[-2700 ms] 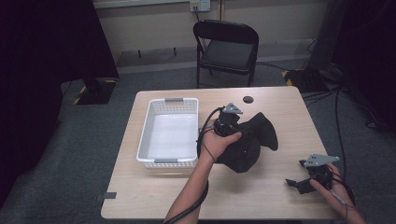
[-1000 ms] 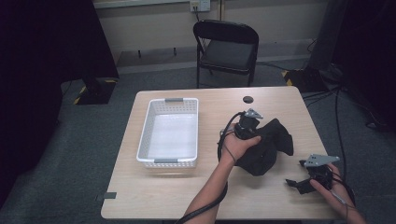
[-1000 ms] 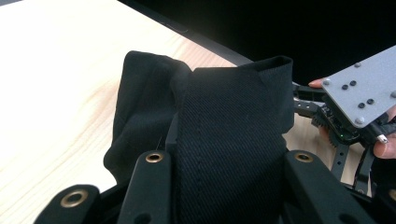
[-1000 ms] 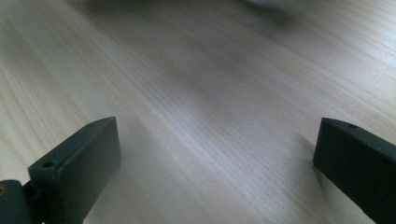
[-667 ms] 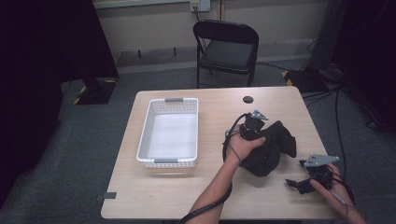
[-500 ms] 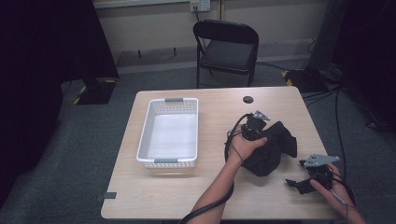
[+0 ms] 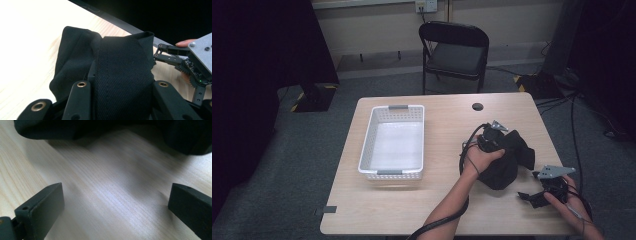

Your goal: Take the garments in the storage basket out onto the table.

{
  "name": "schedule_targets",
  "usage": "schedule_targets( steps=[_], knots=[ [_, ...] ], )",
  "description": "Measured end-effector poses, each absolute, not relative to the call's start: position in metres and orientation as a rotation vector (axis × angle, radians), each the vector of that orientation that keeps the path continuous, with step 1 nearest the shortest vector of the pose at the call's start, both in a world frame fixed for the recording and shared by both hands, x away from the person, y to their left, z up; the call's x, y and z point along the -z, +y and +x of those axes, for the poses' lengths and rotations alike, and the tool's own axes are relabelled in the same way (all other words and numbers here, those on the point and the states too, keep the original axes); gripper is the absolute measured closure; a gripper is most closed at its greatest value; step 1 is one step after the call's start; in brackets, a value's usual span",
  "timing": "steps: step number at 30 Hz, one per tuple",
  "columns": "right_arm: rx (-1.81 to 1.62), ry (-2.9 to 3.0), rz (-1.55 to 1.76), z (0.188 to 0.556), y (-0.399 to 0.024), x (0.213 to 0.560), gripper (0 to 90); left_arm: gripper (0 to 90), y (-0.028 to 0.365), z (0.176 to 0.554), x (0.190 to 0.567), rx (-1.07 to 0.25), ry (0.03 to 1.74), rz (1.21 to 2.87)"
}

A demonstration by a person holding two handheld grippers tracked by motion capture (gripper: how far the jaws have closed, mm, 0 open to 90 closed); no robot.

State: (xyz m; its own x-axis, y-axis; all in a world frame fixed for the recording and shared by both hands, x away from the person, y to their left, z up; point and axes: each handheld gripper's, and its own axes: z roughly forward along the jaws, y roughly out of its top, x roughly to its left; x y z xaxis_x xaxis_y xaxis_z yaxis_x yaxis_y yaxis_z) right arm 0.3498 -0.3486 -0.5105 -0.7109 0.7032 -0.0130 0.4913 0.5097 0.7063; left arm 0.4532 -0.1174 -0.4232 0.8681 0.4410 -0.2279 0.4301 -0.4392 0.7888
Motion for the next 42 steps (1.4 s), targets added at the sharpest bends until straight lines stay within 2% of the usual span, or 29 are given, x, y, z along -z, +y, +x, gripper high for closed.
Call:
schedule_targets(
  steps=[18,28,32,38,42],
  knots=[
    [-1.009,2.457,1.002,0.35,-0.349,0.51,0.0,62.6,-0.129,0.461,0.434,0.014,0.64,2.106],
    [-1.009,2.457,1.003,0.35,-0.349,0.51,0.0,50.7,-0.131,0.461,0.438,0.021,0.674,2.148],
    [-1.009,2.457,1.002,0.35,-0.349,0.51,0.0,48.8,-0.131,0.46,0.439,0.031,0.678,2.163],
    [-1.008,2.457,1.003,0.35,-0.349,0.51,0.0,36.4,-0.129,0.46,0.44,0.02,0.705,2.18],
    [-1.009,2.457,1.002,0.35,-0.349,0.511,0.0,18.6,-0.126,0.459,0.44,0.009,0.736,2.162]
  ],
)
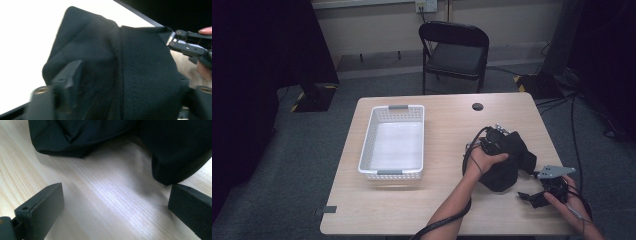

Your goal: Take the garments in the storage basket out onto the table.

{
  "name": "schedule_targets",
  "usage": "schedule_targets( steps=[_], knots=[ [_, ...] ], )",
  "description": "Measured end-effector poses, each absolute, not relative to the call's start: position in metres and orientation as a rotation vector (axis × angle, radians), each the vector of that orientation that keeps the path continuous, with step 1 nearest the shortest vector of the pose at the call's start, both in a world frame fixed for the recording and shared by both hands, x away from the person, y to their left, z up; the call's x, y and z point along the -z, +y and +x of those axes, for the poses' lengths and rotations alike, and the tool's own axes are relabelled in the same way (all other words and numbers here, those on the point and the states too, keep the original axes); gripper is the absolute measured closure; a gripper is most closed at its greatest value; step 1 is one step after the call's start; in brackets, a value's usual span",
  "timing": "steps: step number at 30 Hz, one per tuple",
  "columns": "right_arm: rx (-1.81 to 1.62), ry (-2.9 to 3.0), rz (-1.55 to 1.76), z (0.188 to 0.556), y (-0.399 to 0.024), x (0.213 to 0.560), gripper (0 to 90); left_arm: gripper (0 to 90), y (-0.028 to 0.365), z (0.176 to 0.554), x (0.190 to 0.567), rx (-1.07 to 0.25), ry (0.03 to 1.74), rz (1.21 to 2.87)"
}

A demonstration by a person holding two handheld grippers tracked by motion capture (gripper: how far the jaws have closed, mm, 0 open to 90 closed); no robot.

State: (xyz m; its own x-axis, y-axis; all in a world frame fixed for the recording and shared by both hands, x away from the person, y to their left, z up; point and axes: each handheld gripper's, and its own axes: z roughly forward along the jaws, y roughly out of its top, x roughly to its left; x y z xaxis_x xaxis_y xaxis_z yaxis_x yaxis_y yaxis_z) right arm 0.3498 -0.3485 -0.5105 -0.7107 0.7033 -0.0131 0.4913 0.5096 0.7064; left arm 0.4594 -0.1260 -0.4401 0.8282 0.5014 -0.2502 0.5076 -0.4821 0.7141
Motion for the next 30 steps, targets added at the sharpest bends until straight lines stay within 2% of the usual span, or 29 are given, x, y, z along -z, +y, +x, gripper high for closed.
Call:
schedule_targets(
  steps=[4,13,30],
  knots=[
    [-1.009,2.457,1.002,0.35,-0.349,0.511,0.0,10.7,-0.122,0.458,0.438,-0.001,0.736,2.17],
    [-1.008,2.457,1.002,0.35,-0.349,0.511,0.0,6.5,-0.112,0.451,0.435,0.017,0.761,2.183],
    [-1.008,2.457,1.002,0.35,-0.349,0.51,0.0,3.9,-0.087,0.436,0.43,0.076,0.73,2.142]
  ],
)
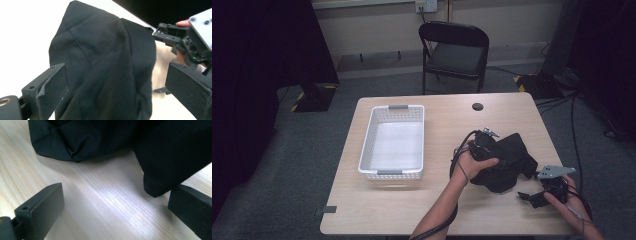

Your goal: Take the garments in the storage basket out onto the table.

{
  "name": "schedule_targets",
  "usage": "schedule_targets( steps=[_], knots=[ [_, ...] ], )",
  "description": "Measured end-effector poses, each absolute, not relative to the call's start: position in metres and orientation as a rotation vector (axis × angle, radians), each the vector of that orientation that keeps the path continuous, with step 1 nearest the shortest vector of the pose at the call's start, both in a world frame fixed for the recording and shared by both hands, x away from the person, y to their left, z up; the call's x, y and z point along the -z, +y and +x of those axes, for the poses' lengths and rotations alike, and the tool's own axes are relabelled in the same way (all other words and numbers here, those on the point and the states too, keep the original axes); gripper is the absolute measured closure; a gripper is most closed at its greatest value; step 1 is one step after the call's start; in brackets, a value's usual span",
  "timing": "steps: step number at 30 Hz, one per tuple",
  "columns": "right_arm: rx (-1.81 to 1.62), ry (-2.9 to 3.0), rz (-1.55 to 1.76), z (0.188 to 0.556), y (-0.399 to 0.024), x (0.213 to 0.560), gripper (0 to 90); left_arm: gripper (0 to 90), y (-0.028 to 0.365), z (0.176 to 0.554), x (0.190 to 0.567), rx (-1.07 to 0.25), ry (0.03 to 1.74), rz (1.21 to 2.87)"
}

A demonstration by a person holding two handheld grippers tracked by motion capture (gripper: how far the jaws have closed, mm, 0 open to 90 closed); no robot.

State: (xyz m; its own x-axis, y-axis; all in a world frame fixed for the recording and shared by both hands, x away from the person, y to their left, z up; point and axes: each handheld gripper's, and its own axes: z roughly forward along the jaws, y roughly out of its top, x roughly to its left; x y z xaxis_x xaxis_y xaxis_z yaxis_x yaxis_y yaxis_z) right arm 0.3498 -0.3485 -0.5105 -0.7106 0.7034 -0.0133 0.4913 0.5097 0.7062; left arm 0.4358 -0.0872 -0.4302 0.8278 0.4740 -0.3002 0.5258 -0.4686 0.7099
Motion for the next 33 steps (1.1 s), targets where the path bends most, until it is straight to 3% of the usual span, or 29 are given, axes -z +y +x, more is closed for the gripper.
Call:
schedule_targets(
  steps=[33],
  knots=[
    [-1.008,2.457,1.003,0.35,-0.349,0.511,0.0,5.0,-0.026,0.411,0.444,0.058,0.741,2.127]
  ],
)
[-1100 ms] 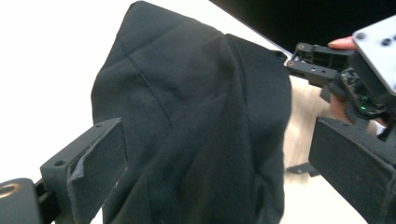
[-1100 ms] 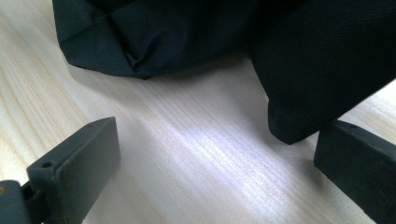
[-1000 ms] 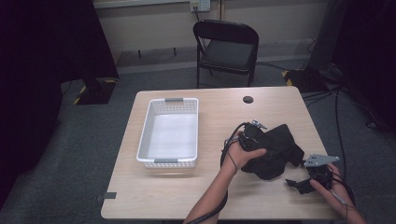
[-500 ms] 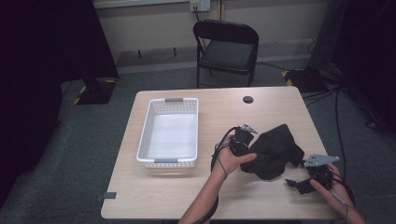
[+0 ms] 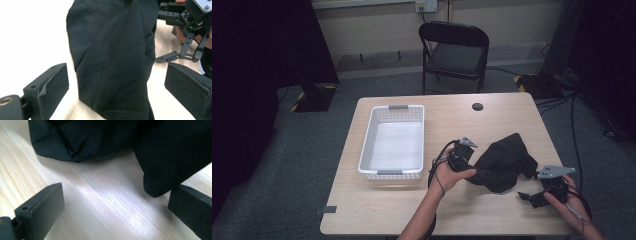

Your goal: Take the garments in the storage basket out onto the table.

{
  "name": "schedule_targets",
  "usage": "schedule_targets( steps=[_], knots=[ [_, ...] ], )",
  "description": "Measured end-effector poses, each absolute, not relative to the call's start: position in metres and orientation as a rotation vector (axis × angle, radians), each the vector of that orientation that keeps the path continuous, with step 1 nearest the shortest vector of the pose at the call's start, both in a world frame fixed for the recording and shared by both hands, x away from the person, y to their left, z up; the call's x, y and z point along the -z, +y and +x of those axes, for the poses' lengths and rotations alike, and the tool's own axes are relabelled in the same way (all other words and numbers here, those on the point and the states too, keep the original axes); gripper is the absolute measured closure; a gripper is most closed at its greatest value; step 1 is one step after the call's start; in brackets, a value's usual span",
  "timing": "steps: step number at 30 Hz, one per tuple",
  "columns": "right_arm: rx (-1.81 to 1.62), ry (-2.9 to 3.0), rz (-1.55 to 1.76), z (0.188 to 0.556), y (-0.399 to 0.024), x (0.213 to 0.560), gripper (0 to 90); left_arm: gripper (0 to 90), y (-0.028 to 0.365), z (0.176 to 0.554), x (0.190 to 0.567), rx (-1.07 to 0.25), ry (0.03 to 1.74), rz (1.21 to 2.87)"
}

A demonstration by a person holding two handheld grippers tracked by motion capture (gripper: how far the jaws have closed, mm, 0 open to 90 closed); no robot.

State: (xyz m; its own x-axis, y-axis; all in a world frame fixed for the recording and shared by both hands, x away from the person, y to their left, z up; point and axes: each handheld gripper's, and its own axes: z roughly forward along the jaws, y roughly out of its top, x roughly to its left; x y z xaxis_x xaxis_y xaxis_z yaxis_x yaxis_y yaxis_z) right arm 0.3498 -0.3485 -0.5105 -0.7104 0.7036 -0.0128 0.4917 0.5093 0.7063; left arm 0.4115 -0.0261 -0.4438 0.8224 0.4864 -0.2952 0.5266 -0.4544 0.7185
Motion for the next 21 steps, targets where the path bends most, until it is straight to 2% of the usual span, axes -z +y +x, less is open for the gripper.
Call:
schedule_targets(
  steps=[21],
  knots=[
    [-1.009,2.456,1.003,0.35,-0.349,0.511,0.0,4.5,-0.005,0.399,0.458,0.055,0.752,2.119]
  ],
)
